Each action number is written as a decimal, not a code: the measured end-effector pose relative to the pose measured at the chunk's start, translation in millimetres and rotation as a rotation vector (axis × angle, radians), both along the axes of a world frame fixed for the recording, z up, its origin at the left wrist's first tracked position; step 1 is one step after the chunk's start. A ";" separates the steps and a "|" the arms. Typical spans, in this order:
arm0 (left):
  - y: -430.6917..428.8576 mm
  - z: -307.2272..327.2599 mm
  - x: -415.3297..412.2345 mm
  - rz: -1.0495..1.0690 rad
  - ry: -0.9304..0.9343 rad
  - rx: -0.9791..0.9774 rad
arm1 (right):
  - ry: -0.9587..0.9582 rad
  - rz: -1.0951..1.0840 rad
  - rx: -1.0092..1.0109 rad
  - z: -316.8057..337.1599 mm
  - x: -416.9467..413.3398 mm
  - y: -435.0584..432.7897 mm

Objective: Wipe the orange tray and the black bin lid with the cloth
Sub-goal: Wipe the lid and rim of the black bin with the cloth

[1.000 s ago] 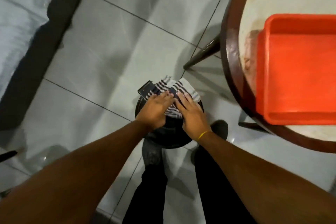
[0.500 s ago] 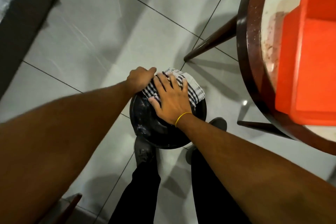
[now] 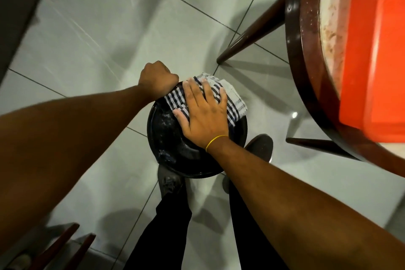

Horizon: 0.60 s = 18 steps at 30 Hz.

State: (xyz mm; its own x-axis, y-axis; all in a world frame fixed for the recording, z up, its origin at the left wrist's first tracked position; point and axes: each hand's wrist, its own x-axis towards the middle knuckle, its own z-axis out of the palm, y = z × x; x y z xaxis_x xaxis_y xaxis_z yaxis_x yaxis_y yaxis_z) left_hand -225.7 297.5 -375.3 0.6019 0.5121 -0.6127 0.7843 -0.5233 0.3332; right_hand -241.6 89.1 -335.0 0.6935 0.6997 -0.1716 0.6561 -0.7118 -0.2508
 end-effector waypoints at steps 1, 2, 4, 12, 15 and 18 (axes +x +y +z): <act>-0.2 1.4 0.0 0.010 -0.004 0.010 | -0.001 -0.070 -0.011 0.3 -1.5 -2.0; -0.1 2.7 -0.6 0.020 -0.007 0.015 | -0.004 -0.146 -0.025 0.6 -4.1 -4.3; -1.6 5.5 -1.1 0.043 -0.009 0.024 | -0.003 -0.306 -0.048 0.7 -12.0 -9.4; -11.4 17.9 -3.5 -0.058 -0.084 0.135 | 0.039 -0.496 -0.086 2.2 -24.3 -9.4; -27.5 17.6 -16.1 -0.110 -0.137 0.168 | 0.028 -0.483 -0.088 2.2 -24.7 -10.4; -30.6 16.4 -21.3 -0.024 -0.125 0.204 | 0.021 -0.467 -0.088 0.2 -25.2 -11.5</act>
